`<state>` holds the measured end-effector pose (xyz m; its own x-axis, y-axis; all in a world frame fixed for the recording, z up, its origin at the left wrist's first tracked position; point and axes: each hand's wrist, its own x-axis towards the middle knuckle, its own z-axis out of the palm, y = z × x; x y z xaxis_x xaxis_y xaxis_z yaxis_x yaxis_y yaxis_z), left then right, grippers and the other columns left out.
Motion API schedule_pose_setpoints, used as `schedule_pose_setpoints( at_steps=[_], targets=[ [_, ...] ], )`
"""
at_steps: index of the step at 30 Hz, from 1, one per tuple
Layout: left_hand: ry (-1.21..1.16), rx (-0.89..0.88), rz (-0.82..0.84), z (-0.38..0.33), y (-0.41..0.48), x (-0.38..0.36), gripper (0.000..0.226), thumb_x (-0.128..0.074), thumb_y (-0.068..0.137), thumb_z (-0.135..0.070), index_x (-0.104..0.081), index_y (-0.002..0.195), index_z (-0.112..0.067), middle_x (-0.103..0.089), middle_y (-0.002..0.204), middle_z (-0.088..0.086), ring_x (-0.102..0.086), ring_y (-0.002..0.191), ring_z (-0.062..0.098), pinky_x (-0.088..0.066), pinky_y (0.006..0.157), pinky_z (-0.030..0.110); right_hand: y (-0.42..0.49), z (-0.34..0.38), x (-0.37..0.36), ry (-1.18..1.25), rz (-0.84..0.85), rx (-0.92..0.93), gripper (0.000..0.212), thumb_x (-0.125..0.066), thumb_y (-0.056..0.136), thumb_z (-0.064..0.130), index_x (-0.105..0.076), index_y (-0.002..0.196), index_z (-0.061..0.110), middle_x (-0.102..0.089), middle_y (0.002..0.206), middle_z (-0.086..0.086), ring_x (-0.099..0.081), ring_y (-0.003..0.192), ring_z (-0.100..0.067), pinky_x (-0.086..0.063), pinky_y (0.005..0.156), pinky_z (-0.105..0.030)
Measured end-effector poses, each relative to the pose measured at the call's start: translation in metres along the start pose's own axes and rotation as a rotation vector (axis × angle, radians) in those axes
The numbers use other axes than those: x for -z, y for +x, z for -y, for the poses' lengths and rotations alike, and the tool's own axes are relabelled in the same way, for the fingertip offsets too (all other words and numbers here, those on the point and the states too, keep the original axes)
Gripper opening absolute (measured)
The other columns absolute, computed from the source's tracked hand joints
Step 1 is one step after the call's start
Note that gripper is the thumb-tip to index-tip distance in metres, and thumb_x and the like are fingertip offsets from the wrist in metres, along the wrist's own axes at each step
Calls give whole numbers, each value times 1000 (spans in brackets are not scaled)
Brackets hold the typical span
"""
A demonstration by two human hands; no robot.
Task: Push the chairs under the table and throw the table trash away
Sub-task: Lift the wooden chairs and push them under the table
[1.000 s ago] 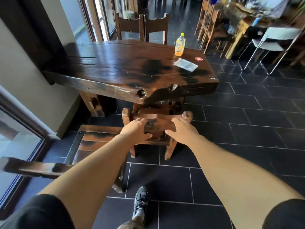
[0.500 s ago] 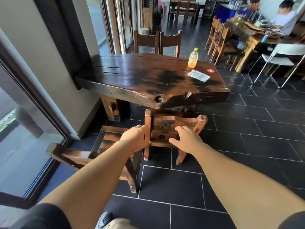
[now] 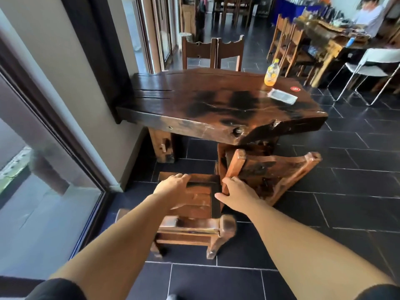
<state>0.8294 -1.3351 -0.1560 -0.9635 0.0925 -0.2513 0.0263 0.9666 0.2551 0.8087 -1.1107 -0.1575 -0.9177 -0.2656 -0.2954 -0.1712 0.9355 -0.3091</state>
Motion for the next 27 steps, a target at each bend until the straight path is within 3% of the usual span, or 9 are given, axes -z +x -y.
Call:
schedule_pose_setpoints(
  at_steps=[5, 10, 18, 22, 25, 27],
  targets=[
    [23, -17, -3, 56, -12, 2, 71, -57, 84, -58, -38, 145, -27, -51, 142, -1, -52, 125, 24, -50, 93, 40, 6, 50, -27, -3, 0, -2, 62, -54, 95, 55, -43, 145, 20, -50, 144, -5, -51, 130, -29, -47, 100, -42],
    [-23, -17, -22, 89, -23, -10, 59, -56, 89, -54, -45, 138, -24, -52, 141, -2, -50, 127, 23, -47, 97, 40, 11, 71, -54, -53, 6, 0, 59, -51, 94, 59, -46, 139, 21, -55, 135, -4, -56, 121, -28, -50, 94, -42],
    [-115, 4, 46, 102, -41, -69, 85, -54, 78, -72, -35, 146, -25, -52, 138, -4, -47, 126, 19, -45, 100, 36, 11, 53, -117, -201, 65, 30, 72, -38, 91, 73, -43, 141, 22, -52, 137, -3, -51, 125, -25, -46, 99, -45],
    [-105, -4, 35, 112, -43, -101, 90, -57, 78, -73, -37, 147, -18, -49, 144, -1, -43, 132, 22, -34, 110, 34, 11, 43, -147, -207, 33, 46, 75, -34, 85, 80, -50, 131, 22, -57, 128, -2, -55, 118, -26, -45, 96, -44],
    [-12, -25, 24, 119, -41, -121, 96, -38, 71, -82, -42, 143, -19, -53, 139, 0, -46, 130, 24, -29, 113, 36, 10, 38, -167, -223, -17, 66, 83, -24, 76, 83, -56, 120, 20, -61, 116, -3, -58, 110, -27, -44, 93, -45],
    [18, -20, -35, 124, -37, -133, 92, -32, 68, -81, -52, 133, -19, -60, 125, 0, -52, 120, 25, -35, 109, 38, 11, 34, -178, -223, -70, 68, 81, -27, 74, 83, -58, 111, 19, -62, 107, -2, -59, 102, -27, -44, 90, -46]
  ],
)
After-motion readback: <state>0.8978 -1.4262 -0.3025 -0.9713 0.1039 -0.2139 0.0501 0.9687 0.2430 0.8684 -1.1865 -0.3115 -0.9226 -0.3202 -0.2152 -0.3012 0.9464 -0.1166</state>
